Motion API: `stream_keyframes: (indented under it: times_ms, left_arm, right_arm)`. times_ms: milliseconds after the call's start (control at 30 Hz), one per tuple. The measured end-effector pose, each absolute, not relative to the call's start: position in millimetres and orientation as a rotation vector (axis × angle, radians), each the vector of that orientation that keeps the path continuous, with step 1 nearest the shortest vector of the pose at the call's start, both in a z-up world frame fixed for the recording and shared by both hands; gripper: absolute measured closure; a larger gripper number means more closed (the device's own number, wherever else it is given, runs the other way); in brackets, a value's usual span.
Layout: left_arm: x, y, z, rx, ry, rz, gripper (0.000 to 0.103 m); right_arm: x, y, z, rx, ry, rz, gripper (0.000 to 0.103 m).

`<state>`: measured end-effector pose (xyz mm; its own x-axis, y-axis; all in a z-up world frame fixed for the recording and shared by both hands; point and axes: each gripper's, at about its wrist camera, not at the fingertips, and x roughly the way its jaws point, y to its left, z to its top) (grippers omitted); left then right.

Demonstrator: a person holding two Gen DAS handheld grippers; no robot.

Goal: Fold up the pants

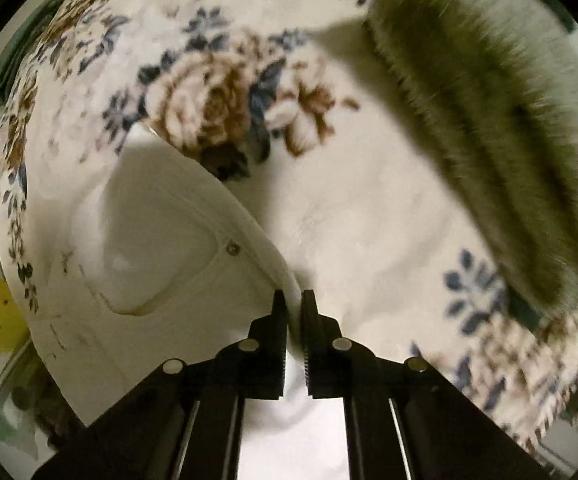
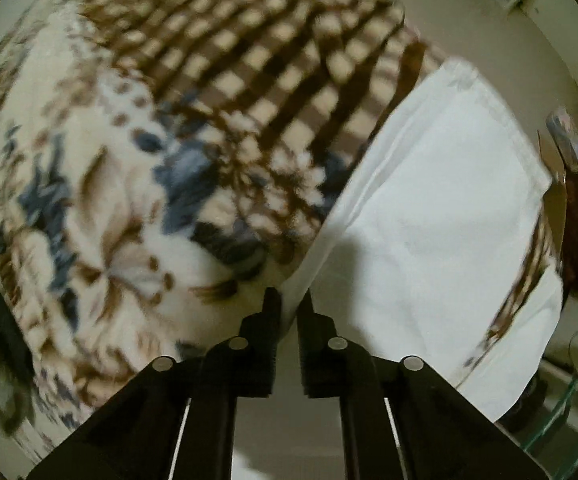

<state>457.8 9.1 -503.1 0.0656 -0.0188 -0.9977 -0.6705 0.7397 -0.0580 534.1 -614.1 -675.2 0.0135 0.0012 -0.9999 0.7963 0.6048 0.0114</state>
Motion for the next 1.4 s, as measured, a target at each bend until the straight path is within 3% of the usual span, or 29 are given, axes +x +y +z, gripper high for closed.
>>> stream_keyframes:
  times_ms: [233,367,533,800,1167,1267,1300,1333,1400]
  left_arm:
    - [374,38,-427,-0.710,1.349,0.355,0.099]
    - [318,51,-403,-0.766,1.329,0.300,0.099]
    - [239,70,-398,-0.805,1.339,0.273,0.099]
    - [171,67,-458,-0.707,1.434,0.294,0.099]
    - [139,64,-550,-0.652,1.515,0.389,0.094]
    - [139,62,-544,-0.682,1.472,0.385,0.094]
    - [140,61,-541,-0.692,1.454,0.379,0.092]
    - [142,60,-537,-0.702,1.434,0.377,0.086]
    - [144,55,-527,-0.715,1.396,0.373,0.080]
  right_arm:
    - [479,-594,-598,0.607,1.307,-0.632,0.098]
    - [430,-585,-545,0.586,1.264,-0.618,0.098]
    - [331,-577,-519,0.578,1.260,-0.638,0.098]
    - [219,-570,-572,0.564,1.353,-0.656,0.098]
    - [201,-566,-653,0.558,1.475,-0.652,0.098]
    - [198,-568,-661,0.600,1.501,-0.619,0.076]
    - [196,-570,-661,0.616,1.500,-0.601,0.050]
    - [195,-571,-659,0.633,1.491,-0.584,0.032]
    - [189,-575,-651,0.658,1.455,-0.554,0.029]
